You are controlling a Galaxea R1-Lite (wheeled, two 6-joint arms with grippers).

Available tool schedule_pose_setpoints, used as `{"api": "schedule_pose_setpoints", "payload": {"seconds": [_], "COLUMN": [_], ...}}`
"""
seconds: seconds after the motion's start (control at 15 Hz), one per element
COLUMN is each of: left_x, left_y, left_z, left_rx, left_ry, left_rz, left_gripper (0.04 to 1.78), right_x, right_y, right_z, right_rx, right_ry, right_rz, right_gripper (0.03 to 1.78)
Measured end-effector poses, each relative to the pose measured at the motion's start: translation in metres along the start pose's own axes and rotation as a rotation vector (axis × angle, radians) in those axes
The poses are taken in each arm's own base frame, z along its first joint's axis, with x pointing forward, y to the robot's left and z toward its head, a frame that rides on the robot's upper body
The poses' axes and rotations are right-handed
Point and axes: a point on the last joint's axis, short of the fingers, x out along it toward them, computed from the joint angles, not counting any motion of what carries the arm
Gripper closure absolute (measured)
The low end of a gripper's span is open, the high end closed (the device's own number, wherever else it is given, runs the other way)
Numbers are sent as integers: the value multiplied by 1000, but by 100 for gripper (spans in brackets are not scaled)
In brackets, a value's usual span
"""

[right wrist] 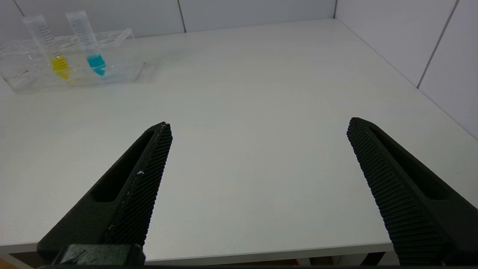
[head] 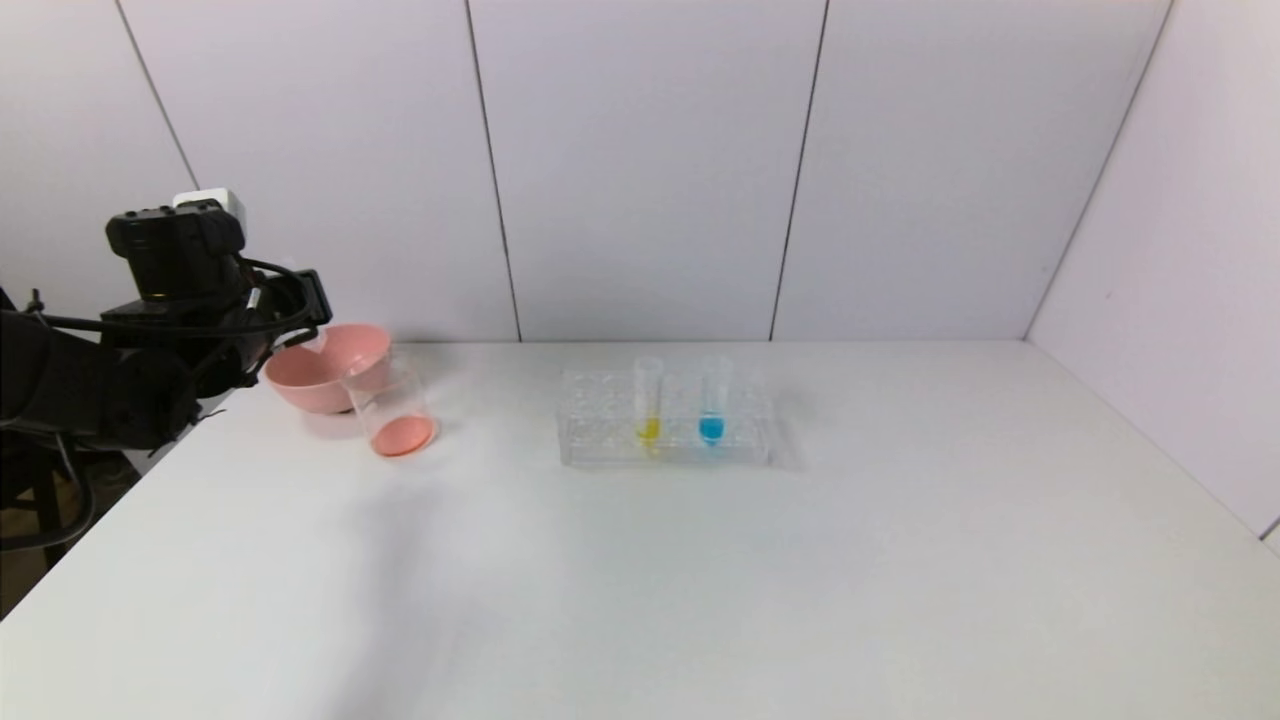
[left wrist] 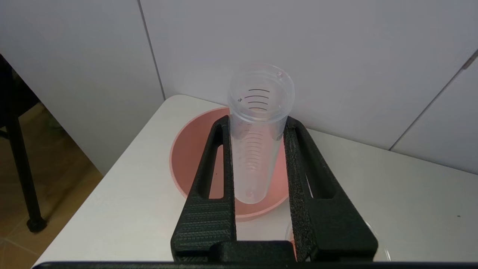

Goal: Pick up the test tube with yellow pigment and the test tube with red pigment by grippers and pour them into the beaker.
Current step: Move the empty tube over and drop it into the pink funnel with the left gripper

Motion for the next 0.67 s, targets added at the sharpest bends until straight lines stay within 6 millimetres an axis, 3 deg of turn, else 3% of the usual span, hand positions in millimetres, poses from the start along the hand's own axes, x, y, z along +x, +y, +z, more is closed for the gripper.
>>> {"api": "schedule_pose_setpoints", "payload": {"seconds": [0.33, 0.67], "left_x": [61, 97], "left_y": [-7, -13], "left_z": [-26, -48], "left_rx": [2, 10], "left_ry": [1, -2], "left_rz": [32, 57], "left_gripper": [140, 140], "right_x": [0, 0], "right_y": [0, 0], "right_z": [0, 0], "right_rx": [0, 0], "right_ry": [0, 0], "right_rz": [0, 0], "right_gripper": [10, 10]}}
